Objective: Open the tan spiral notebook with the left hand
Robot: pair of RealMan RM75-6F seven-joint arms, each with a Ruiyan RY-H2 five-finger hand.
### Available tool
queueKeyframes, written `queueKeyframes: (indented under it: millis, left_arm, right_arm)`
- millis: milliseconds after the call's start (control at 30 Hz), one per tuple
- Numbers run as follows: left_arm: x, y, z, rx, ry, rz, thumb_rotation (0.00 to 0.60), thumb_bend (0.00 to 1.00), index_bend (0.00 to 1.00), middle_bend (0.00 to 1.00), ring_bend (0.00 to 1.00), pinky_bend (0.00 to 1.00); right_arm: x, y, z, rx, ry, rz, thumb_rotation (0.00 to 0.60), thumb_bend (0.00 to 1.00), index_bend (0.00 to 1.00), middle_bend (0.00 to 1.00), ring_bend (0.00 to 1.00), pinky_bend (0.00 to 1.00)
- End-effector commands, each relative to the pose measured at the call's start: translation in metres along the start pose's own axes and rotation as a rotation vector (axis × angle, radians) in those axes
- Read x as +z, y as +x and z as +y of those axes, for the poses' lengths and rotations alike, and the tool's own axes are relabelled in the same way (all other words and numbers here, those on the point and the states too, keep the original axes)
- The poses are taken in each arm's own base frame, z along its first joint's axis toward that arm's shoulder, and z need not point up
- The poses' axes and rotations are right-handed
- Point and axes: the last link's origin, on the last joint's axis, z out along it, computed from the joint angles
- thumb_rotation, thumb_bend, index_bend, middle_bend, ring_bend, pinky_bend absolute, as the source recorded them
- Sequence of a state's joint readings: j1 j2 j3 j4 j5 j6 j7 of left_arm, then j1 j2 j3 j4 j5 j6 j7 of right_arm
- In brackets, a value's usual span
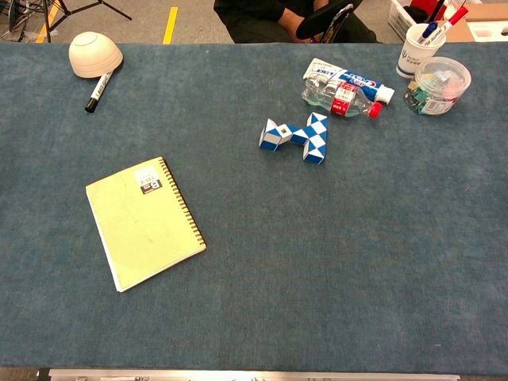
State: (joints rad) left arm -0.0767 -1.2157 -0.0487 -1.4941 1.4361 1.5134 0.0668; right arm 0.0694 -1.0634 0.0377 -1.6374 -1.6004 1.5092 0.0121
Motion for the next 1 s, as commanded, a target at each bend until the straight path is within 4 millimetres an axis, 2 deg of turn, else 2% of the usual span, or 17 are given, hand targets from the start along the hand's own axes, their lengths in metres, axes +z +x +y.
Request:
queueKeyframes:
  millis: [33, 267, 433, 800, 1000]
  left_arm:
    - [-0.001, -0.001, 0.000, 0.000, 0.000, -0.004, 0.600, 0.44, 0.05, 0.04, 0.06, 0.14]
    - [0.000, -0.003, 0.000, 0.001, -0.069, -0.036, 0.600, 0.43, 0.05, 0.04, 0.06, 0.13]
    - [0.007, -0.012, 0.007, 0.023, -0.207, -0.106, 0.600, 0.32, 0.06, 0.04, 0.06, 0.11]
    - [0.029, -0.054, 0.036, 0.055, -0.544, -0.188, 0.600, 0.27, 0.06, 0.04, 0.06, 0.10]
    - [0.032, -0.075, 0.049, 0.057, -0.651, -0.192, 0.600, 0.27, 0.06, 0.04, 0.06, 0.10]
  right_arm:
    - [0.001, -0.001, -0.001, -0.001, 0.000, -0.008, 0.600, 0.36, 0.11, 0.24, 0.09, 0.16]
    - [0.005, 0.000, -0.006, -0.004, 0.011, -0.004, 0.600, 0.36, 0.11, 0.24, 0.09, 0.15]
    - [0.005, 0.000, -0.009, -0.001, 0.018, -0.006, 0.600, 0.36, 0.11, 0.24, 0.09, 0.16]
    - [0.002, 0.002, -0.009, -0.004, 0.007, -0.001, 0.600, 0.36, 0.11, 0.24, 0.09, 0.16]
    - [0.000, 0.004, -0.008, -0.006, -0.001, 0.004, 0.600, 0.35, 0.11, 0.24, 0.09, 0.15]
